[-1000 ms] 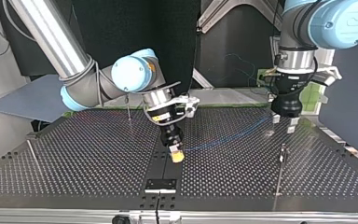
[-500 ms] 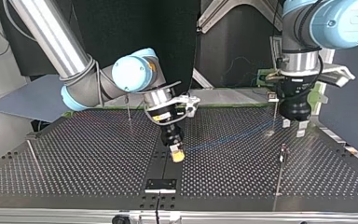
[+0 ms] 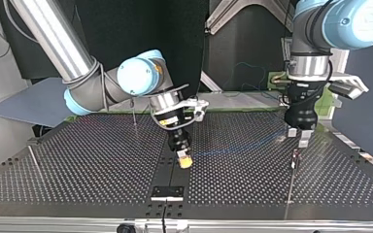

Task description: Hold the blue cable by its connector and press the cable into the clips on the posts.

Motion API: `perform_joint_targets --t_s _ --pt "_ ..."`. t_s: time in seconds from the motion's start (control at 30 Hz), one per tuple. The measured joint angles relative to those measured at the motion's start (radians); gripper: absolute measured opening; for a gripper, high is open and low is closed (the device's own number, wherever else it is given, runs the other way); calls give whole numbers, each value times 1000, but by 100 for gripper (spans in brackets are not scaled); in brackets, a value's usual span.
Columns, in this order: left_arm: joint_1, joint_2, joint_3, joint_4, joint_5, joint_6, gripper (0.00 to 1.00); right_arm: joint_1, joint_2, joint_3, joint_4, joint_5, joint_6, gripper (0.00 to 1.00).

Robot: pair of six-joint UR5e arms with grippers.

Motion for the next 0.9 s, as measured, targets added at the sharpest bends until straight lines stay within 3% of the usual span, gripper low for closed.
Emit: perform_joint_targets --t_s 0.47,0.73,0.9 --pt "-12 -3 0 -18 -1 -1 100 -1 0 0 1 0 -1 0" --pt "-19 -4 -1 -24 -24 -5 100 -2 0 0 3 1 -3 0" --pt "-25 -4 -1 -47 -62 -17 100 -2 0 0 5 1 -3 0"
